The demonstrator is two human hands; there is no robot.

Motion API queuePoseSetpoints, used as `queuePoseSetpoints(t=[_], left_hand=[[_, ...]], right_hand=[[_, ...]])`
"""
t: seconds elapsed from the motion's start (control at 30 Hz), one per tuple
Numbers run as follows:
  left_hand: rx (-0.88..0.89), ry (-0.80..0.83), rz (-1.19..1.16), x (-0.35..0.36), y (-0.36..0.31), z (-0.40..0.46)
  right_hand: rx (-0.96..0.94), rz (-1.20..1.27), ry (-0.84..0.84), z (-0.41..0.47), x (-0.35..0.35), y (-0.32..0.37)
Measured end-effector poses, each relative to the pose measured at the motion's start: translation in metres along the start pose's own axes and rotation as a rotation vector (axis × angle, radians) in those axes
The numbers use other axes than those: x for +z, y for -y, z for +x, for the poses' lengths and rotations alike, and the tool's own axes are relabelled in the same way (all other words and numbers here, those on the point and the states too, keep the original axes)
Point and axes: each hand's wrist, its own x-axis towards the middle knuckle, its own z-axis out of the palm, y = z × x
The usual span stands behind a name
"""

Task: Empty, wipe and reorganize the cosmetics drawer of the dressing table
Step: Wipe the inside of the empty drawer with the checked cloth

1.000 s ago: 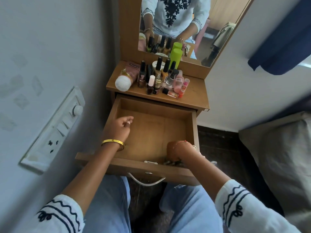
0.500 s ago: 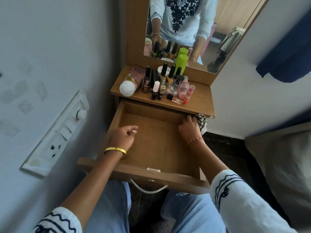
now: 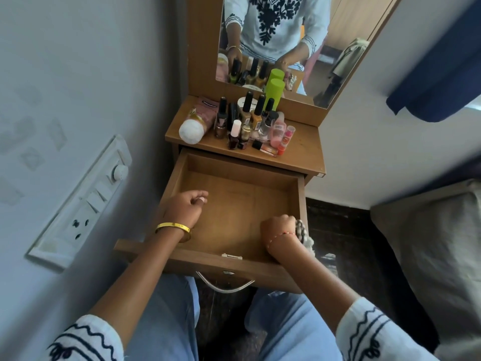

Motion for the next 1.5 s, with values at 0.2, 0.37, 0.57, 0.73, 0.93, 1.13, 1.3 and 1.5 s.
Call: queuePoseSetpoints(t=[0.2,0.37,0.57,0.73,0.93,1.13,1.3,1.5], left_hand=[[-0.014,0.0,0.002,-0.001,-0.003,-0.003],[-0.025,-0.006,0.011,-0.003,-0.004,-0.003],[-0.014,-0.008,0.003,-0.003,-0.007,-0.006],[-0.007,-0.015,-0.001,-0.003,-0.005,-0.005],[0.029,-0.198,-0.121,-0.002,0.0,0.003],[0.068,-0.392,-0.136,-0.006,-0.002,0.003],[-0.021,-0.45,-0.114,-0.01,0.002,0.006],[-0.258,-0.247,-0.004,-0.008,0.008,0.009]], right_hand=[[0.053,0.125,-0.206,0.057,-0.027,-0.036],[0.084,0.182,-0.227,0.064,-0.017,-0.033],[0.038,0.144,-0.04,0.019,0.01,-0.002],[-0.018,0.187,0.068,0.005,0.013,0.002],[0.262,0.828,-0.165,0.034,-0.004,-0.023],[0.545,1.469,-0.488,0.058,-0.017,-0.018],[0.784,2.028,-0.554,0.069,-0.036,-0.002],[0.733,1.879,-0.504,0.086,-0.043,0.026]])
